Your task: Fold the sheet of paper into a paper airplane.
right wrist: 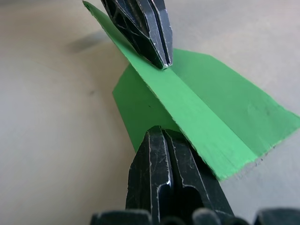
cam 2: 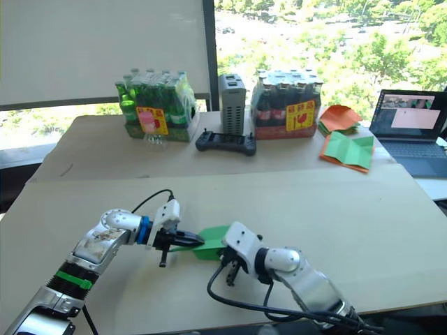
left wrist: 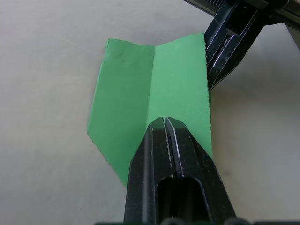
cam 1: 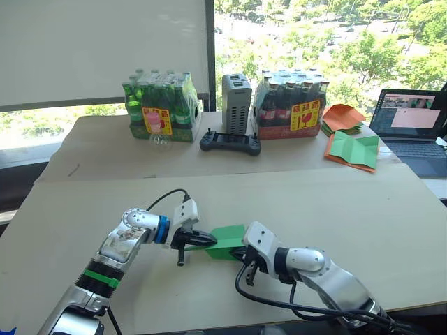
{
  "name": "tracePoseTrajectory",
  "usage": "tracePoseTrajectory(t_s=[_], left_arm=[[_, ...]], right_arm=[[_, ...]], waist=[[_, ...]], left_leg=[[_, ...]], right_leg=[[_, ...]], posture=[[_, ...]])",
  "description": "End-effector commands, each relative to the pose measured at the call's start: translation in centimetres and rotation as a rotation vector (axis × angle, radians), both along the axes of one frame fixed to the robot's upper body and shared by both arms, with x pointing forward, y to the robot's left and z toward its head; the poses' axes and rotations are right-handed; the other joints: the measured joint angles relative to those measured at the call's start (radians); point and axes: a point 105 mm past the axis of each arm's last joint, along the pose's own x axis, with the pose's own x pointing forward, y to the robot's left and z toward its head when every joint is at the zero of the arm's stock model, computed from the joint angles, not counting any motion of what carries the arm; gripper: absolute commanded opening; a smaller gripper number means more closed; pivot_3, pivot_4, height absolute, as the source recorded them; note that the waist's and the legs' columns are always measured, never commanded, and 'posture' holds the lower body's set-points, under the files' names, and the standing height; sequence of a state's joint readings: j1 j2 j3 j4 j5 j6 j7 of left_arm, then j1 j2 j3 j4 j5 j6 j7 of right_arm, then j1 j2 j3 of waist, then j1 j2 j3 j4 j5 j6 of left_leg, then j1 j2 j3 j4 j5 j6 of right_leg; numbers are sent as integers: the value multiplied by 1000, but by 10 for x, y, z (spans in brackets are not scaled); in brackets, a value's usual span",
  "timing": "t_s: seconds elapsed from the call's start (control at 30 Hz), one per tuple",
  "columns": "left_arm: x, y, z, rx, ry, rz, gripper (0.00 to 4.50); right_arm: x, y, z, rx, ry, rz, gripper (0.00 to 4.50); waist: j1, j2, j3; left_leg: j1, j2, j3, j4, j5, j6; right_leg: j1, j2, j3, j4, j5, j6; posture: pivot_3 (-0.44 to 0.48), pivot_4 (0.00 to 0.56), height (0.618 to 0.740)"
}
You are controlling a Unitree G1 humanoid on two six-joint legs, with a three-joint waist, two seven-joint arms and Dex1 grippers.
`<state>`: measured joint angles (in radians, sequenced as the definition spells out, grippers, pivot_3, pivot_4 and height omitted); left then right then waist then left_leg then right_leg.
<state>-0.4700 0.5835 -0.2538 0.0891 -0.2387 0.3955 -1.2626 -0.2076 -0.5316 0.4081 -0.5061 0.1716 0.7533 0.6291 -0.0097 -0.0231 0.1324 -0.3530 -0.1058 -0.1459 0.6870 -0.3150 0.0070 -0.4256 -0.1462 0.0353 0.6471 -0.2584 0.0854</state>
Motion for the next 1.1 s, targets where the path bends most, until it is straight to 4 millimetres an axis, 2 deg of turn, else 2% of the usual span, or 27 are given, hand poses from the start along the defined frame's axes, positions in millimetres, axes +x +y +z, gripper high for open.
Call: tracePoseTrajectory(t_s=[0.03,0.2,0.37,0.5,0.53,0.7,0.87,1.1], left_arm=[[-2,-4,7,-24,-25,-11,0],[-10,-5,4,-16,-26,-32,0],[-22,-6,3,-10,-22,-66,0],[-25,-4,1,-12,-14,-49,0],[-26,-4,0,-12,-12,-46,0],[-32,-8,3,-21,-21,-39,0],[-36,-21,14,-43,-72,-67,0],[-32,-13,15,-7,-87,-61,0]], right_arm=[[-13,-8,11,19,36,24,30],[-17,-17,23,27,73,33,30],[1,-24,40,89,83,-27,30],[25,-25,51,140,88,-93,1015],[28,-24,51,142,91,-93,1521],[33,-21,48,144,100,-89,3149],[24,-19,40,98,100,-37,3149],[20,-20,10,-12,74,-56,3149]], waist=[[0,0,0],[-4,0,0],[-2,0,1],[-2,0,1],[-2,0,1],[-1,0,1],[-2,0,1],[-6,0,1]], left_leg=[[0,0,0,0,0,0],[-1,0,-1,0,0,0],[-1,0,-1,0,0,0],[-1,0,-1,0,0,0],[-1,0,-1,0,0,0],[-1,0,-1,-1,0,0],[-2,0,-1,-1,0,0],[-2,0,-1,-1,0,0]], right_leg=[[0,0,0,0,0,0],[0,0,-1,0,0,0],[0,0,0,0,0,0],[0,0,-1,-1,0,0],[0,0,-1,-1,0,0],[-1,0,-1,-1,0,0],[-1,-1,-1,-1,0,0],[-2,-1,-1,-1,0,0]], posture=[[0,150,735],[0,150,735],[0,150,735],[0,150,735],[0,150,735],[0,150,735],[0,150,735],[0,150,735]])
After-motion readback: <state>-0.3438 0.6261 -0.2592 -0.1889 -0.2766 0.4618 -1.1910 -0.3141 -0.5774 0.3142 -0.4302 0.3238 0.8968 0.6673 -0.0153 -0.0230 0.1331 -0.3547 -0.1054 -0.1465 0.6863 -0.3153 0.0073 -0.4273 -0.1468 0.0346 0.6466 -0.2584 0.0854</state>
